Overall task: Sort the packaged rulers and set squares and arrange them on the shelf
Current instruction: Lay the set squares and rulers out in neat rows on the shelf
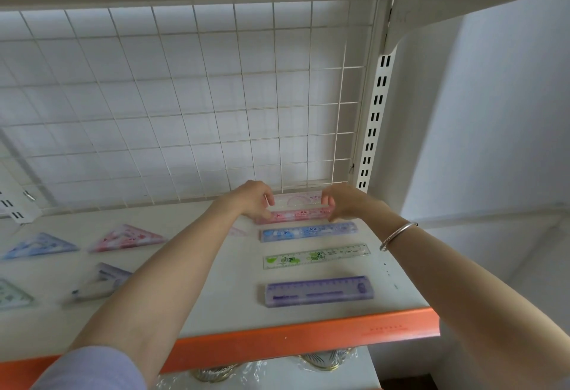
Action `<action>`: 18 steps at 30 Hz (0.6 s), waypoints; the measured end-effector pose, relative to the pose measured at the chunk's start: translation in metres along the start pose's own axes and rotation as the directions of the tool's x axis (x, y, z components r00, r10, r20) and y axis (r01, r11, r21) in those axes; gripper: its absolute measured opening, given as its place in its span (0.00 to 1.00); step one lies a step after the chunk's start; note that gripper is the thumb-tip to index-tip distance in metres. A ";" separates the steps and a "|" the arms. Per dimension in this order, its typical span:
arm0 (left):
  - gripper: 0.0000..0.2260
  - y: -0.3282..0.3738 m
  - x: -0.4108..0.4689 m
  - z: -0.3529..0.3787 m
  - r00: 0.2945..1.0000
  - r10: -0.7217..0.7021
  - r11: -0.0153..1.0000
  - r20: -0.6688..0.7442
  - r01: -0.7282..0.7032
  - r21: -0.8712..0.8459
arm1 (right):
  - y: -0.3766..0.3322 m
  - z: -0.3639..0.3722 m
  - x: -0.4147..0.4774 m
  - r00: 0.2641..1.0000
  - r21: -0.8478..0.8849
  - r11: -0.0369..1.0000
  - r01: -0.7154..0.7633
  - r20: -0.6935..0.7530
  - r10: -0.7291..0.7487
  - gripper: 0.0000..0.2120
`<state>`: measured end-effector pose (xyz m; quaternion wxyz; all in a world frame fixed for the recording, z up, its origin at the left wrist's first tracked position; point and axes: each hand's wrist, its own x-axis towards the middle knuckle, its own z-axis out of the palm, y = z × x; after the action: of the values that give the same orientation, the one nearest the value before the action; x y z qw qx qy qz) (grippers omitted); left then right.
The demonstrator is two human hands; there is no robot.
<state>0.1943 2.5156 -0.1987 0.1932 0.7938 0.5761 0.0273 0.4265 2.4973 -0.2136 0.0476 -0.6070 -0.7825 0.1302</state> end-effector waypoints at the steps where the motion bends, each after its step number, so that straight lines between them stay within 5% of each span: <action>1: 0.14 -0.002 -0.001 -0.003 1.000 0.006 0.998 -0.028 -0.007 -0.059 | 0.001 -0.002 -0.002 1.000 0.018 1.000 0.002 -0.010 -0.001 0.21; 9: 0.03 -0.008 -0.016 -0.025 0.969 0.066 0.974 -0.237 -0.114 -0.195 | 0.003 -0.011 -0.020 0.991 0.085 0.995 0.052 -0.127 -0.041 0.14; 12: 0.01 0.002 -0.024 -0.020 0.981 0.113 0.980 -0.157 -0.136 -0.147 | -0.002 -0.011 -0.027 0.994 0.126 0.988 0.089 -0.072 -0.080 0.07; 18: 0.13 0.018 -0.030 0.004 0.992 0.118 0.993 0.050 -0.117 -0.022 | -0.006 -0.009 -0.043 0.994 0.103 0.992 0.073 0.068 -0.080 0.13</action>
<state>0.2017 2.4821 -0.1908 0.2136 0.8250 0.5227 0.0236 0.4339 2.4559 -0.1995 0.0548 -0.5682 -0.7989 0.1894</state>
